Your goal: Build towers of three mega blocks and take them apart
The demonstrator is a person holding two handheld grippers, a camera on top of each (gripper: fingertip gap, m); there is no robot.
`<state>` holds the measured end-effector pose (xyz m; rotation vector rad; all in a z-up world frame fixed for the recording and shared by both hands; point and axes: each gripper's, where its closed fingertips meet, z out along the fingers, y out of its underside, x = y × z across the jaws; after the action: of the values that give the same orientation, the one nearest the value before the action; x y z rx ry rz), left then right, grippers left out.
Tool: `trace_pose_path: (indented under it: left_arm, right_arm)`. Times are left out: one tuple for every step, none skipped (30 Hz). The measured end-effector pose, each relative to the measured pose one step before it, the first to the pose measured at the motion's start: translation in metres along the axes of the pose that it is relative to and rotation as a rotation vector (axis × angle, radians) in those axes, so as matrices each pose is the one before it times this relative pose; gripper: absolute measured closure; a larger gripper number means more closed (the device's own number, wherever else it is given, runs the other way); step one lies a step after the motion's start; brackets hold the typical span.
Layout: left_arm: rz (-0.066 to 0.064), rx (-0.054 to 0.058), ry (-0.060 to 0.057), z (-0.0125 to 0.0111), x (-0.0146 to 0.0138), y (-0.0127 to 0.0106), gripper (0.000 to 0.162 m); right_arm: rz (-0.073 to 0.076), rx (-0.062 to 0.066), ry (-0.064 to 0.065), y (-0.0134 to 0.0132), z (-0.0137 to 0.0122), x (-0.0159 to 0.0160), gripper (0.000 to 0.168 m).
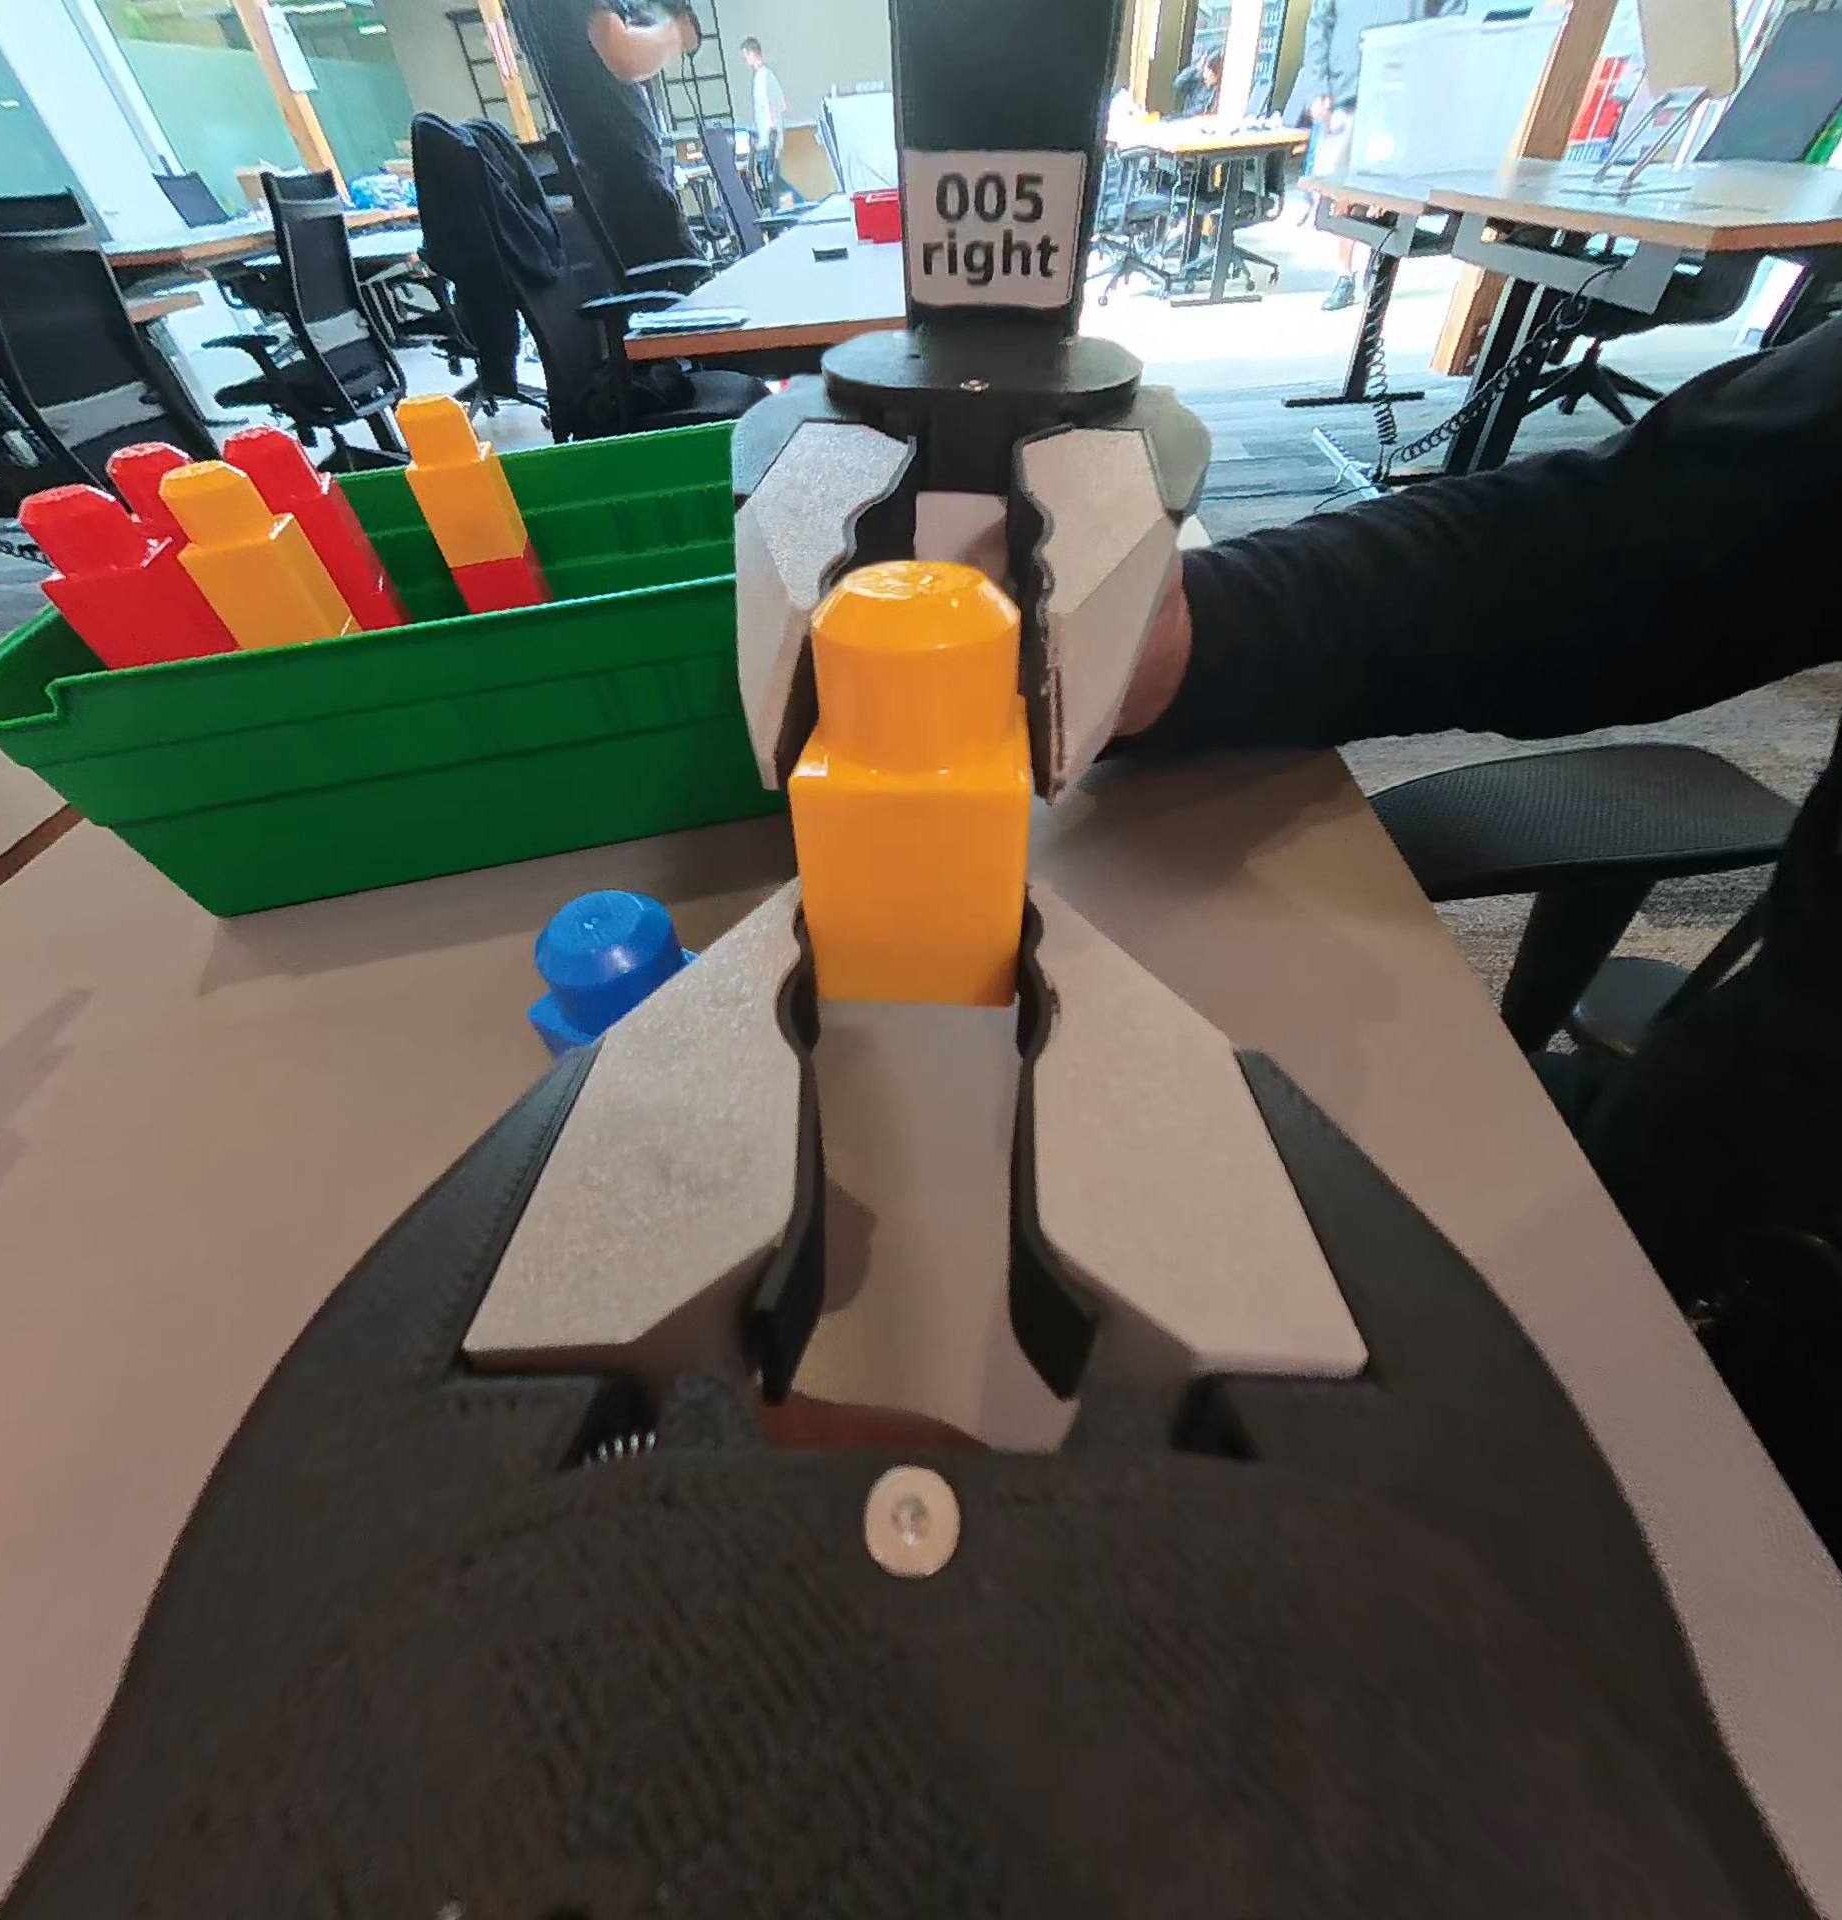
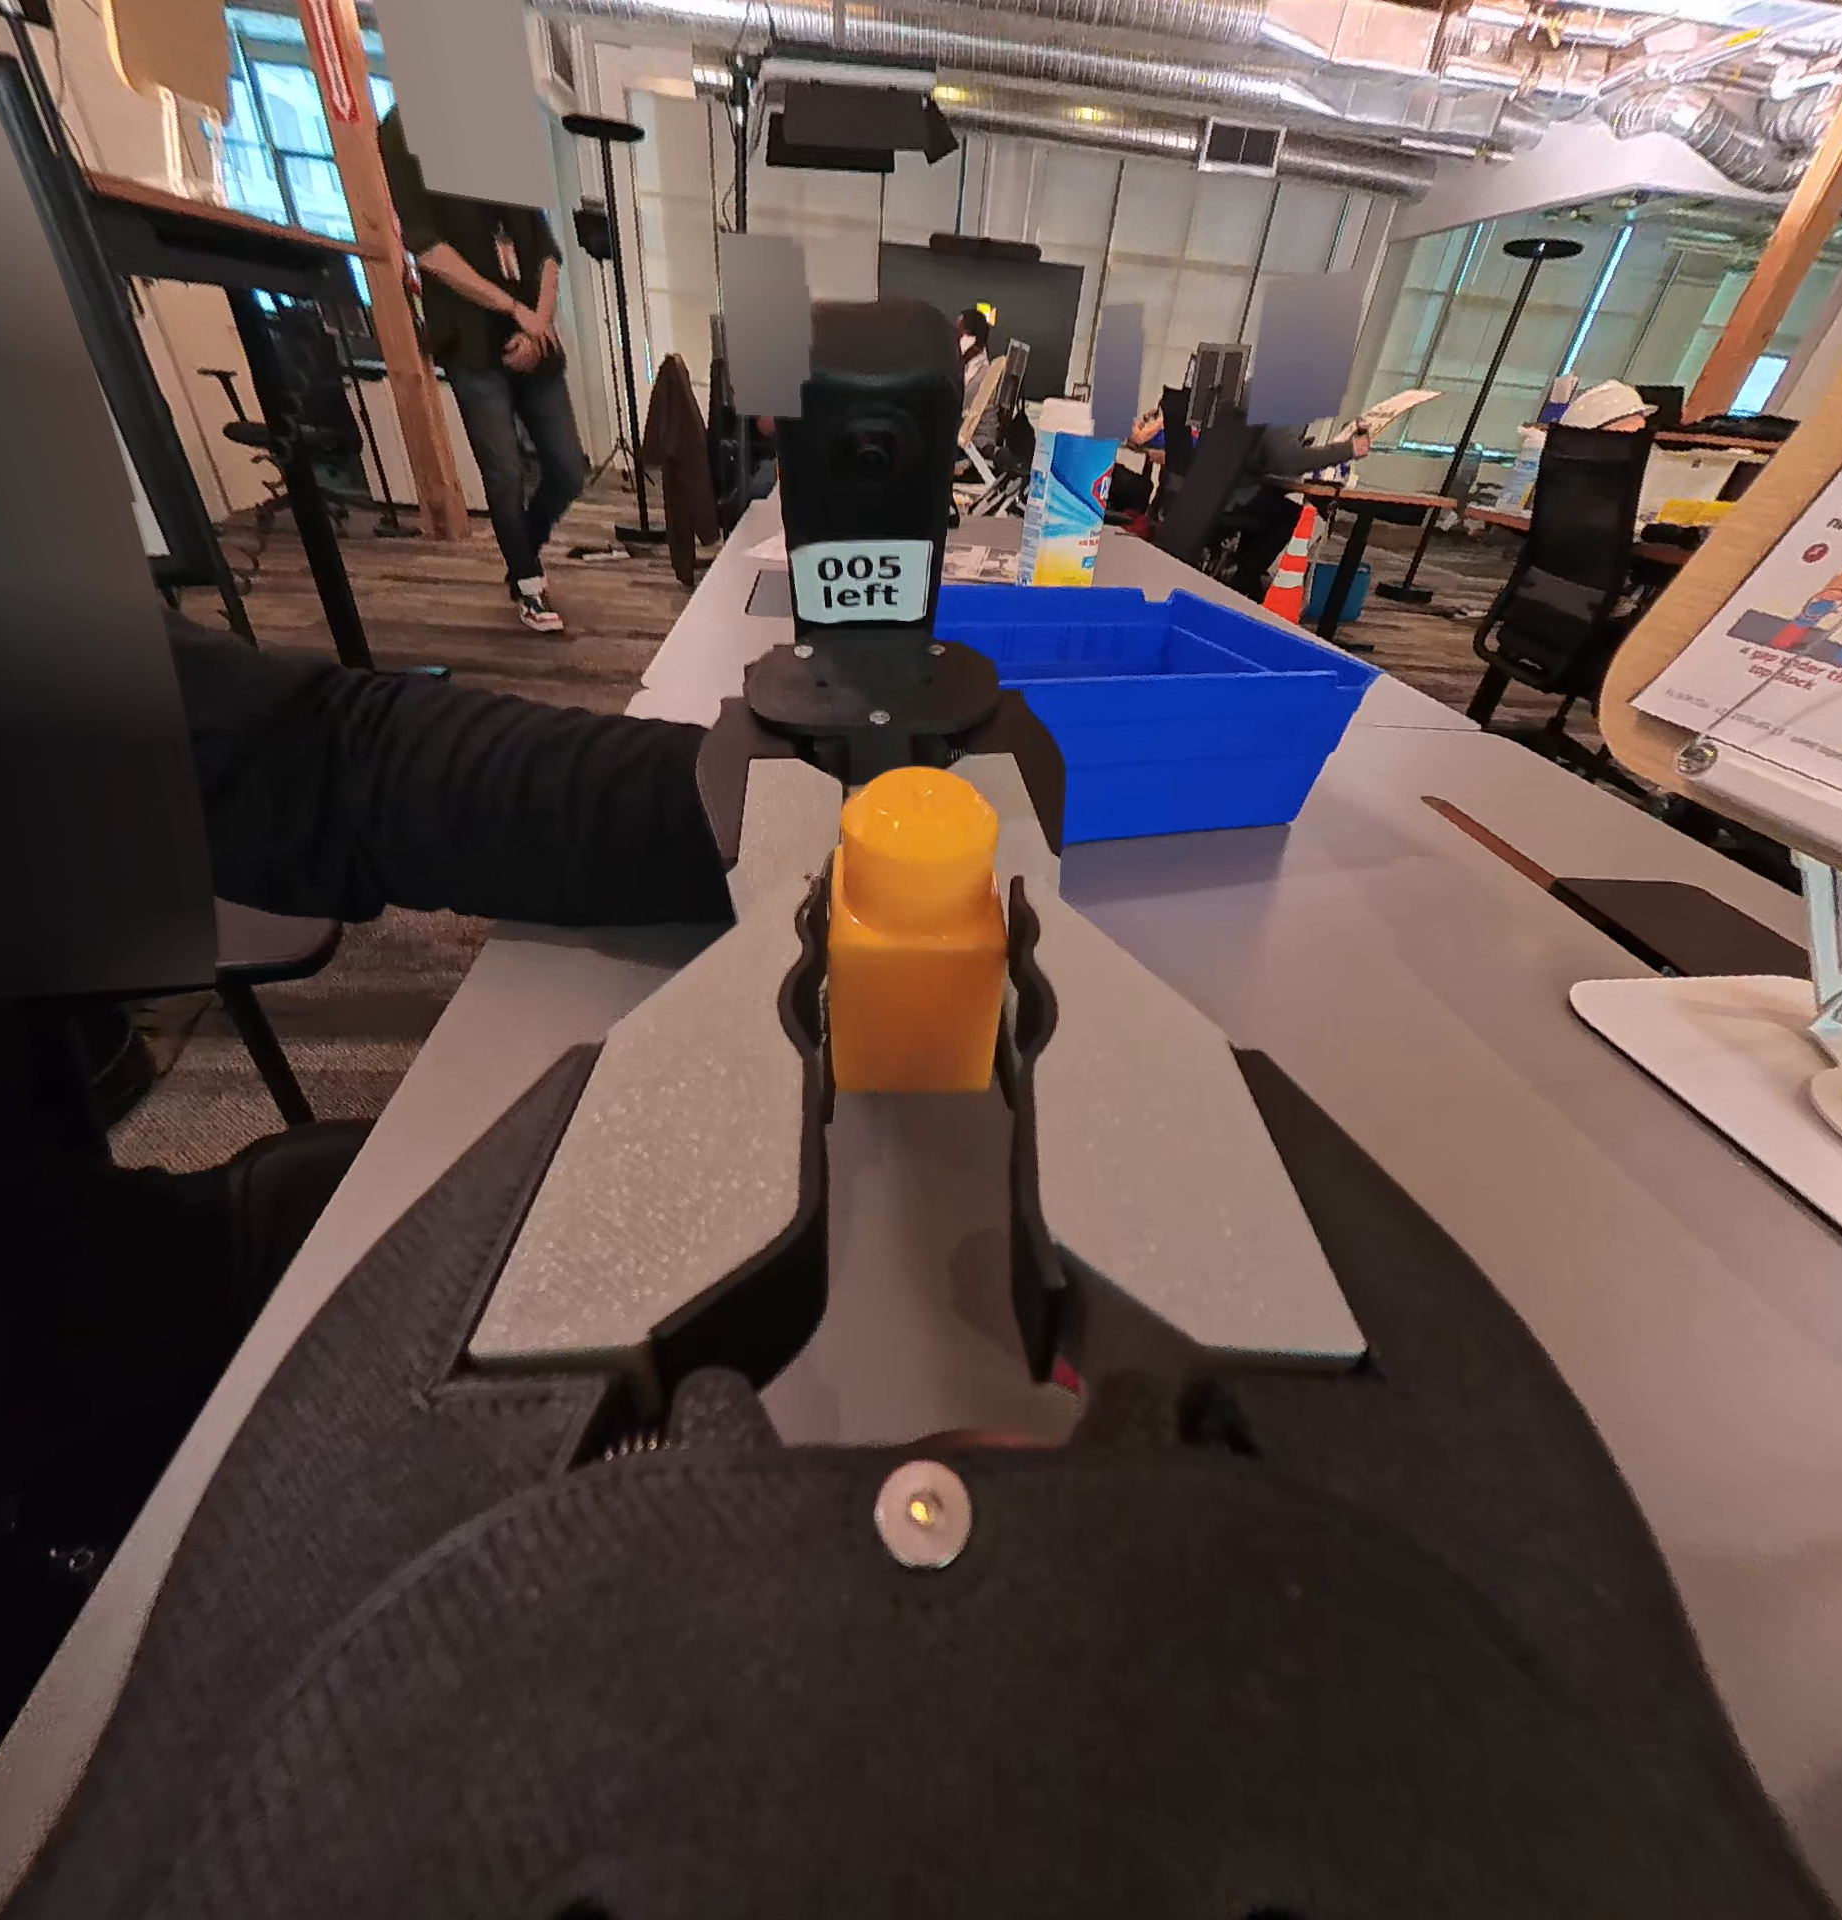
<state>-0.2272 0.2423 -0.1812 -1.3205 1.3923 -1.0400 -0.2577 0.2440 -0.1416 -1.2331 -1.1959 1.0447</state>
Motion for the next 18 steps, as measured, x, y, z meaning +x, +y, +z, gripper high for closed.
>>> trace_pose_path:
  left_arm:
    - [0.0033, -0.003, -0.0018, -0.00056, -0.00037, 0.00069, 0.128]
    - [-0.0017, 0.0034, -0.0002, -0.00068, -0.00022, -0.00045, 0.128]
    - [-0.0065, 0.0101, 0.002, -0.00097, -0.00012, -0.00161, 0.128]
    - [-0.01, 0.0148, 0.0036, -0.00112, -0.00007, -0.00257, 0.129]
    - [-0.0119, 0.0153, 0.0037, -0.00128, -0.00021, -0.00264, 0.128]
    - [-0.0108, 0.0116, 0.0032, -0.00121, -0.00024, -0.00213, 0.128]
    - [-0.007, 0.0055, 0.003, -0.00087, -0.00009, -0.00093, 0.128]
    - [-0.0035, -0.0001, 0.0019, -0.00019, 0.00021, 0.00015, 0.128]
    - [-0.0024, -0.0019, 0.0008, 0.00035, 0.00019, 0.0008, 0.128]
    - [-0.0038, -0.0022, 0.0024, 0.00065, 0.00042, 0.00088, 0.128]
    - [-0.0052, -0.0032, 0.0034, 0.00079, 0.00045, 0.0011, 0.128]
    - [-0.004, -0.0045, 0.0028, 0.00078, 0.00027, 0.00116, 0.128]
    - [-0.0006, -0.0052, 0.0029, 0.00084, 0.00054, 0.00122, 0.128]
    - [0.0024, -0.0028, 0.0, 0.0007, 0.00032, 0.00084, 0.128]
    - [0.0022, 0.0033, -0.0071, 0.00047, -0.00075, -0.00031, 0.128]
    - [-0.0007, 0.0088, -0.014, -0.00004, -0.0019, -0.00142, 0.127]
    - [-0.0024, 0.0071, -0.0154, -0.00057, -0.0026, -0.00121, 0.126]
    - [-0.0023, -0.0016, -0.0131, -0.00097, -0.00289, 0.00047, 0.122]
  right_arm:
    - [-0.004, -0.0156, 0.0006, 0.00172, -0.00004, 0.00028, 0.136]
    - [0.0008, -0.0085, -0.0005, 0.0009, -0.00028, 0.00026, 0.136]
    - [0.0047, 0.0001, -0.0012, -0.0001, -0.00061, 0.00039, 0.136]
    - [0.007, 0.0045, -0.0027, -0.00066, -0.00086, 0.00037, 0.136]
    - [0.0072, 0.0024, -0.0018, -0.00037, -0.00079, 0.00066, 0.136]
    - [0.0075, -0.0009, -0.0012, 0.00016, -0.00061, 0.00077, 0.137]
    - [0.0065, -0.0029, -0.0034, 0.00069, -0.00035, 0.00037, 0.137]
    - [0.0048, -0.002, -0.0039, 0.0006, 0.00006, -0.00011, 0.136]
    - [0.0029, 0.0028, -0.0015, 0.00012, 0.00027, -0.00004, 0.137]
    - [0.0021, 0.0065, -0.001, -0.00049, 0.00028, -0.00029, 0.137]
    - [0.0003, 0.0057, -0.0008, -0.00071, 0.00046, -0.00054, 0.137]
    - [-0.0048, 0.0037, 0.0048, -0.00047, 0.00037, 0.00008, 0.137]
    - [-0.0078, -0.001, 0.0033, -0.00005, 0.00028, -0.00043, 0.137]
    - [-0.0067, -0.0079, -0.0001, 0.00051, 0.0001, -0.00068, 0.137]
    - [-0.0069, -0.0088, 0.0043, 0.00034, -0.00037, 0.00011, 0.137]
    - [-0.0052, -0.0014, 0.0113, -0.00072, -0.00064, 0.00136, 0.137]
    - [-0.0028, 0.0096, 0.0167, -0.00227, -0.00117, 0.00222, 0.137]
    - [-0.001, 0.0209, 0.0187, -0.00395, -0.00207, 0.00286, 0.137]
